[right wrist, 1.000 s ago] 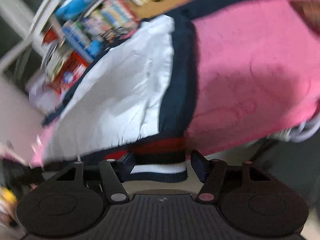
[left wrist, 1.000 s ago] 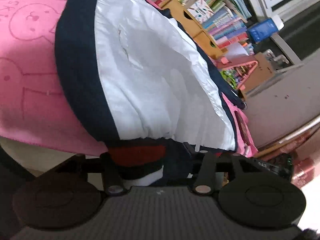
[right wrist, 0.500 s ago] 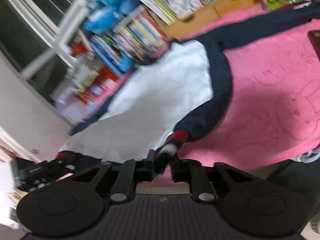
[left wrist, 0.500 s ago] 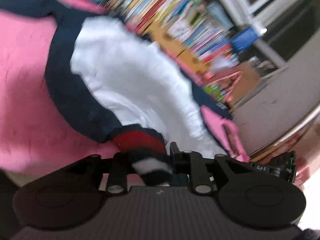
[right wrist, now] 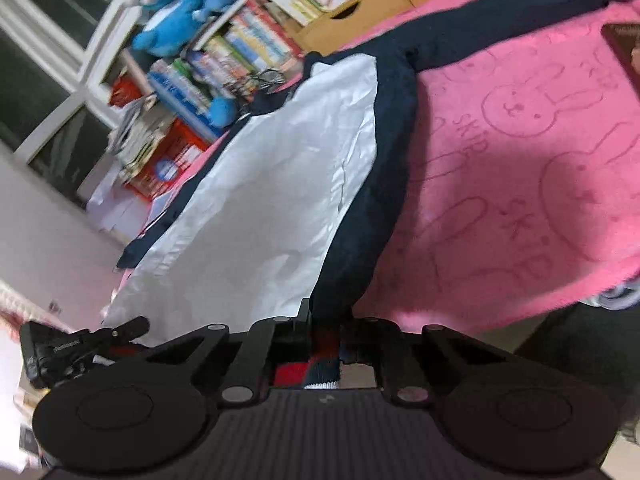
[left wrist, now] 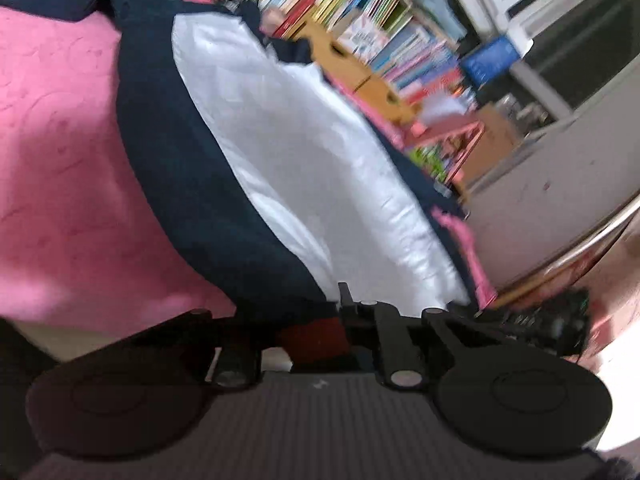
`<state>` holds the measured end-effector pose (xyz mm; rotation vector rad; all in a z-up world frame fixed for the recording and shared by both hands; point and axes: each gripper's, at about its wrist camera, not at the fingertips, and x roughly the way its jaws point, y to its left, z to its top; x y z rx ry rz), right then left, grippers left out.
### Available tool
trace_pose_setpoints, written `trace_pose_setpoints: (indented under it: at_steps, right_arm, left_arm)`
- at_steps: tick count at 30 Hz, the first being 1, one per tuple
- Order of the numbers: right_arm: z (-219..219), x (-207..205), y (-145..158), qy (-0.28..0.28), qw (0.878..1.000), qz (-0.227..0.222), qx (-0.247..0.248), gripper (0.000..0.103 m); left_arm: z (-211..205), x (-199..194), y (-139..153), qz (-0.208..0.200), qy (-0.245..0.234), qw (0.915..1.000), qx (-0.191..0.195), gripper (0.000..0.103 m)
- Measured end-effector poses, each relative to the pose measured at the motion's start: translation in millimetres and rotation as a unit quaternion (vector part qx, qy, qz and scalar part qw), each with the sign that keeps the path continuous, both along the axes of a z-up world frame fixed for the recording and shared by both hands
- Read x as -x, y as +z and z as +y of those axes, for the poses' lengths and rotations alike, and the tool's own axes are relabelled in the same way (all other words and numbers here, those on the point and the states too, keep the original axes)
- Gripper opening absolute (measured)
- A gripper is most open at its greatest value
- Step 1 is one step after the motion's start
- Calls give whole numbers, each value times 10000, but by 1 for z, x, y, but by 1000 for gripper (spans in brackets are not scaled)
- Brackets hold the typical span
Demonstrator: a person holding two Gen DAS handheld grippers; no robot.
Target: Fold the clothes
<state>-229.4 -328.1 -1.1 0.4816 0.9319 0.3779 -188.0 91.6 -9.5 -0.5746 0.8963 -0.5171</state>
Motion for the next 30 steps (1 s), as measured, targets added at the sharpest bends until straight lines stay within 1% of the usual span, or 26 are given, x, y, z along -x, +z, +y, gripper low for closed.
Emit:
trace_pose_setpoints:
  at_steps: [1,3,4,5,6,7,8,9,10,11,12,13,14,16,17,18,19,20,21,23,25,26,27,28,29,30]
  right_arm:
    - [0,2,2,38,9999,14,95,13]
    - [0,6,7,115,9995,43,284,20]
    - [4,4,10,162,9985,80,525,24]
    - [9,1,14,184,9955,137,914,33]
    - [17,0,20,186,9884,156,1502,40]
    - [23,-1,26,175,9789,91,2034,42]
    - [29,1,36,135,9665,-136,2560,46]
    - [34,2,46,88,9503,-402,3085,55]
    - [38,3,54,31,9378,-676,3405,61]
    - [41,1,64,-11,9270,-1004,3613,70]
    - [45,-6,71,25,9245,-1289,3587,74]
    - [50,-14,79,82,9236,-1558,3501,75]
    - [55,-23,86,139,9220,-1825,3411,75]
    - [85,-59,85,500,9265,-2028,3129,73]
    - [102,-79,84,695,9284,-2108,2979,66]
    - [120,-100,78,845,9297,-2125,2887,50]
    - [139,-124,67,947,9319,-2072,2821,39]
    - [156,-147,58,1000,9358,-1961,2753,25]
    - [171,-166,51,1033,9407,-1830,2662,23]
    - [198,-200,36,1103,9488,-1587,2497,20]
    - [219,-232,21,1205,9509,-1426,2470,19]
    - [227,-244,14,1275,9510,-1363,2466,18]
    - [237,-256,7,1378,9502,-1299,2474,18]
    - [247,-268,0,1489,9491,-1235,2484,17]
    - [256,-278,-6,1577,9470,-1224,2518,17]
    - [265,-289,-9,1653,9431,-1319,2565,17]
  left_arm:
    - [2,1,-3,107,-46,9999,-84,19]
    - [2,-1,-12,367,-130,9986,-370,24]
    - [2,0,-12,438,-172,9973,-564,27]
    - [4,3,-10,443,-228,9960,-748,35]
    - [7,8,-6,377,-295,9946,-924,51]
    - [11,14,-1,310,-361,9928,-1099,61]
    - [17,19,6,173,-394,9904,-1316,75]
    - [25,25,18,-21,-405,9862,-1606,78]
    - [29,26,30,-176,-369,9817,-1862,78]
    - [33,27,42,-330,-333,9762,-2116,79]
    - [38,28,55,-485,-296,9699,-2369,82]
    - [37,20,67,-744,-227,9625,-2600,83]
    - [37,12,79,-1001,-159,9538,-2828,87]
    - [16,-15,94,-1511,-180,9380,-3114,97]
    - [5,-35,95,-1738,-180,9331,-3144,101]
    - [-6,-55,96,-1963,-180,9276,-3173,101]
    - [-17,-77,92,-2018,-180,9273,-3147,101]
    - [-28,-98,87,-2072,-180,9270,-3120,101]
    - [-41,-123,76,-1998,-164,9287,-3120,99]
    - [-52,-159,51,-1619,-177,9378,-3066,94]
    - [-57,-183,22,-1172,-338,9504,-2860,86]
    - [-58,-188,11,-1028,-382,9524,-2845,85]
    - [-58,-189,2,-1093,-385,9503,-2890,86]
    - [-59,-184,0,-1257,-407,9448,-2999,86]
    - [-60,-180,-2,-1421,-429,9389,-3106,87]
    - [-60,-176,-3,-1524,-460,9364,-3127,89]
